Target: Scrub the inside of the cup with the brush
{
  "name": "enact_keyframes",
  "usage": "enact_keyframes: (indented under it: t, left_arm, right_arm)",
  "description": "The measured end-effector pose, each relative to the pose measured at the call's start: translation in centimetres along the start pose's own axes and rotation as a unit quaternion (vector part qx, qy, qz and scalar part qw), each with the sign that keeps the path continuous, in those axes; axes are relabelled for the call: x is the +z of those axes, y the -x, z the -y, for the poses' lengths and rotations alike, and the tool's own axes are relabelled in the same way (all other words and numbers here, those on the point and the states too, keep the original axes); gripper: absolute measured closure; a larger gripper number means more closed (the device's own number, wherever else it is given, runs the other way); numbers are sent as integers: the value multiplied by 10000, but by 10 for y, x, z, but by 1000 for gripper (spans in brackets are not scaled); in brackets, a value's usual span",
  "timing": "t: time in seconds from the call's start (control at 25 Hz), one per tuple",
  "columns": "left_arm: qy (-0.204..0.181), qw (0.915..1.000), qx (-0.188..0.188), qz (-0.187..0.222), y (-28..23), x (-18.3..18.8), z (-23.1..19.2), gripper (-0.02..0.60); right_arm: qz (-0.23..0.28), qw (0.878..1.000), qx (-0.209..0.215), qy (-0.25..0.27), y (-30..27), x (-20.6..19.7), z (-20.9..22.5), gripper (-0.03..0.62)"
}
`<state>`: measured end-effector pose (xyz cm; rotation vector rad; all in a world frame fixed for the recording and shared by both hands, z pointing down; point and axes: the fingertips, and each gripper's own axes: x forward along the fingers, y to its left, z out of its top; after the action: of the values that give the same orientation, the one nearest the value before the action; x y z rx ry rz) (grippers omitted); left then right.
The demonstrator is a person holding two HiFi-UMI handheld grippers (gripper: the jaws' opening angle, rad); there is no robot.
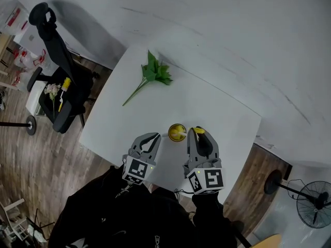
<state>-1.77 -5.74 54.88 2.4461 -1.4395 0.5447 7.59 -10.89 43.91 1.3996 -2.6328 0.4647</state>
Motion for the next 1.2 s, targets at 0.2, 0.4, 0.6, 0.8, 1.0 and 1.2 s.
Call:
enact_keyframes:
  t: [0.2, 0.4, 0.6, 0.8, 1.0, 1.2]
  left_arm:
    - [-39, 9997, -206, -104, -14, -17, 9, 548]
    - [-9, 9969, -667, -413, -25, -42, 29, 382]
    - [-197, 9946, -786, -650, -39, -61, 35, 351]
    - [-313, 9945, -676, -736, -52, -69, 32, 358]
    - [-351, 9950, -567, -742, -57, -70, 26, 463]
    - [-460, 9939, -710, -709, -57, -70, 27, 474]
  right_arm:
    - [-12, 9999, 152, 33, -3, -8, 0, 507]
    - [-20, 9998, 194, 52, -2, -11, -1, 507]
    - [-10, 9998, 201, 16, -3, -10, 1, 507]
    - [-5, 9998, 216, 51, -6, -11, 3, 507]
    - [-15, 9997, 238, 48, -11, -10, 5, 507]
    - [-6, 9996, 266, 45, -16, -10, 5, 507]
